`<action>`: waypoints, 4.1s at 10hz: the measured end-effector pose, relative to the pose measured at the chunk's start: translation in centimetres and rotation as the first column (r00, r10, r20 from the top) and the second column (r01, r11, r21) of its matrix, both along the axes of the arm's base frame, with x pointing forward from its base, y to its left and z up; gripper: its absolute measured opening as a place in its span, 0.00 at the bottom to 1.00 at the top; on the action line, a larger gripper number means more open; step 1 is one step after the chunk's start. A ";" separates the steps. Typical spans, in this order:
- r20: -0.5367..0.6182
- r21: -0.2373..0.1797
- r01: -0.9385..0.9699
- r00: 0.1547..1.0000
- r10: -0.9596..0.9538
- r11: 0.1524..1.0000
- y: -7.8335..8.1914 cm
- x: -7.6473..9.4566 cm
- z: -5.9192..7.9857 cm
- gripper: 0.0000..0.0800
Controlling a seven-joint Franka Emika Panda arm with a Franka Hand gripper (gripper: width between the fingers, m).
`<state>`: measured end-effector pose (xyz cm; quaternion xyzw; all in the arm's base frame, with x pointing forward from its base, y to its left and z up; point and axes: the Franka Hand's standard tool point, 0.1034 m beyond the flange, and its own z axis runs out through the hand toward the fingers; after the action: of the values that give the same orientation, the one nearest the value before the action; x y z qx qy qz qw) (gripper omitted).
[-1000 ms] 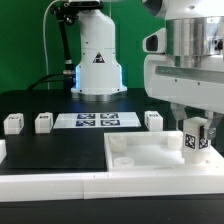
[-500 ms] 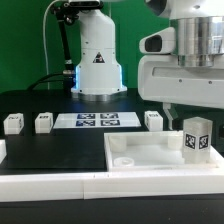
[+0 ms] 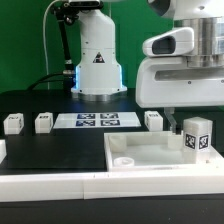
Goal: Assemble square table
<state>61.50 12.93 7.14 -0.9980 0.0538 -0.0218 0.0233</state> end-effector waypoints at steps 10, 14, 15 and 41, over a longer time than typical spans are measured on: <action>0.019 -0.036 -0.421 0.907 0.422 0.906 -1.3 0.7 0.3 0.43; 0.017 -0.026 -0.286 0.958 0.287 0.958 -1.2 0.7 0.3 0.36; 0.015 -0.020 -0.207 0.978 0.208 0.978 -1.3 0.6 0.3 0.36; 0.059 -0.025 0.062 0.996 -0.060 0.998 -4.1 -3.3 1.9 0.81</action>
Offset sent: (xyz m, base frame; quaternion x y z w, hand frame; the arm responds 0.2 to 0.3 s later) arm 0.0059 0.0000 0.0040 0.0048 -0.0114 -0.1440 0.9895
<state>58.24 8.88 9.04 -0.9951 0.0834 -0.0522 0.0106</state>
